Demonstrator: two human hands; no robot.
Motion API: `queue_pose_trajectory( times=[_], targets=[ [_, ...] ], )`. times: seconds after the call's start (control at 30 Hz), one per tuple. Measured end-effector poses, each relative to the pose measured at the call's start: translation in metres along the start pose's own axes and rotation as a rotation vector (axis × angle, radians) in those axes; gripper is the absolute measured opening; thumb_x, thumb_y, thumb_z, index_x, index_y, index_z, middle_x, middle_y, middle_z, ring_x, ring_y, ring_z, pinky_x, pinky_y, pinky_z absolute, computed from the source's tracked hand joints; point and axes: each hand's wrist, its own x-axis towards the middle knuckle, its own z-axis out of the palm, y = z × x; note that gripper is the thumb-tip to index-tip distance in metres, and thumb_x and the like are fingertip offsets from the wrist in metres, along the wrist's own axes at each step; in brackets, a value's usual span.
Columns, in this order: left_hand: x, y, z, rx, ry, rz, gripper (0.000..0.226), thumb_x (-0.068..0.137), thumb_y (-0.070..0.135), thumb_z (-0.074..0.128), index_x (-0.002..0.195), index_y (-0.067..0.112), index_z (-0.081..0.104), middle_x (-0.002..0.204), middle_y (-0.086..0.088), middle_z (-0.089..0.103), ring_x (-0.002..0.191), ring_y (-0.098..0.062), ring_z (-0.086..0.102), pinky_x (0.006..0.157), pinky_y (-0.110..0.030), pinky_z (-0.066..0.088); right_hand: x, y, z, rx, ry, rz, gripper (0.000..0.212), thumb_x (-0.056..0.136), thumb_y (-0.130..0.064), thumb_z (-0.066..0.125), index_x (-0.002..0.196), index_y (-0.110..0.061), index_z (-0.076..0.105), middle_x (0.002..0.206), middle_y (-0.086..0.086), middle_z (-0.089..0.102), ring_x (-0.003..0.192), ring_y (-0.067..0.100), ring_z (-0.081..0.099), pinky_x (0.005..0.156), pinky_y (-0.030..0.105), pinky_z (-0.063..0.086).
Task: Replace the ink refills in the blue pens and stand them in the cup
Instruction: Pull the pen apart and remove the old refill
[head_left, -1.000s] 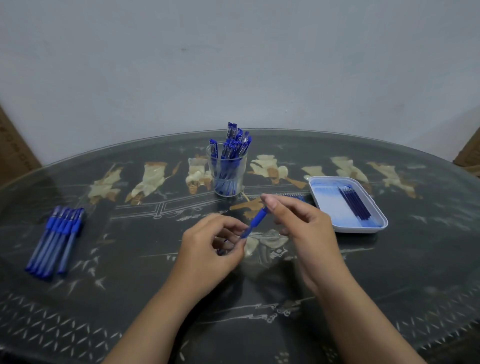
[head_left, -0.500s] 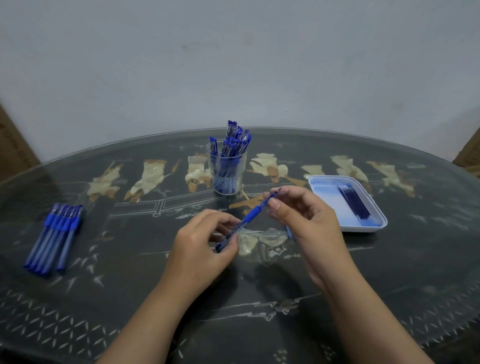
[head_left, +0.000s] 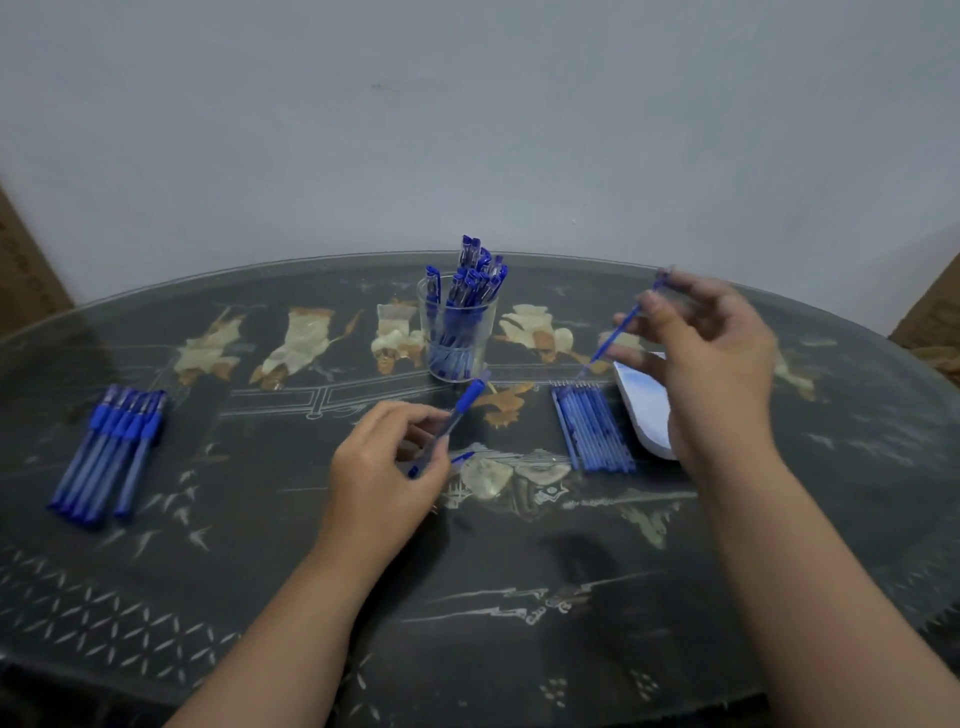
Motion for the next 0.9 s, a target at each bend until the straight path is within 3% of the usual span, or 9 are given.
queue_pose_trajectory(
  times=[0.1,0.27,0.43,0.57,0.67,0.83,0.9],
  targets=[
    [0.0,-0.004,0.0,-0.058,0.073,-0.092,0.031,0.074,-0.009,0.074,0.094,0.014,0.071,0.091,0.009,0.064,0.076,-0.009,0.064,0.068,-0.019,0.054,0.013,0.026,0.005,-0.238,-0.111,0.087,0.019,0.088,-0.002,0.067,0.1,-0.015,0.07,0.085,0.006,0.07,0.072,0.016,0.069,0.056,0.027,0.057],
    [0.0,-0.004,0.002,-0.08,0.081,-0.09,0.031,0.074,-0.008,0.074,0.094,0.015,0.07,0.091,0.01,0.064,0.077,-0.009,0.064,0.067,-0.022,0.055,0.031,0.071,0.014,-0.556,-0.202,0.25,0.02,0.085,-0.003,0.072,0.105,-0.004,0.073,0.081,0.005,0.071,0.068,0.015,0.065,0.05,0.024,0.057],
    [0.002,-0.004,0.001,-0.085,0.083,-0.1,0.03,0.075,-0.006,0.074,0.094,0.016,0.071,0.09,0.01,0.063,0.079,-0.008,0.064,0.067,-0.017,0.054,0.049,0.095,0.018,-0.825,-0.245,0.272,0.012,0.081,-0.007,0.077,0.093,-0.006,0.075,0.078,0.011,0.072,0.068,0.025,0.07,0.064,0.041,0.062],
    [0.002,-0.005,0.002,-0.09,0.077,-0.107,0.029,0.076,-0.005,0.074,0.094,0.016,0.071,0.09,0.01,0.063,0.079,-0.009,0.064,0.067,-0.019,0.054,0.055,0.102,0.02,-0.96,-0.278,0.249,0.005,0.081,-0.01,0.078,0.081,-0.011,0.073,0.072,0.007,0.07,0.066,0.03,0.071,0.067,0.045,0.061],
    [0.002,-0.006,0.002,-0.094,0.081,-0.121,0.027,0.076,-0.005,0.074,0.094,0.015,0.071,0.09,0.009,0.064,0.078,-0.009,0.064,0.067,-0.018,0.054,0.057,0.105,0.02,-1.034,-0.309,0.219,0.013,0.082,-0.008,0.076,0.073,-0.015,0.069,0.067,0.007,0.068,0.061,0.031,0.07,0.066,0.045,0.061],
    [0.005,-0.004,0.003,-0.111,0.11,-0.149,0.026,0.076,-0.006,0.074,0.094,0.012,0.071,0.089,0.004,0.065,0.076,-0.007,0.064,0.065,-0.009,0.049,0.058,0.108,0.02,-1.107,-0.329,0.169,0.005,0.08,-0.008,0.077,0.078,-0.012,0.074,0.079,0.014,0.071,0.068,0.031,0.069,0.073,0.045,0.06],
    [0.005,-0.005,0.003,-0.125,0.117,-0.171,0.025,0.077,-0.005,0.074,0.094,0.013,0.071,0.088,0.003,0.065,0.075,-0.007,0.064,0.064,-0.009,0.049,0.057,0.108,0.021,-1.133,-0.335,0.158,0.012,0.078,-0.009,0.078,0.072,-0.017,0.071,0.082,0.015,0.072,0.072,0.031,0.068,0.074,0.045,0.06]
  ],
)
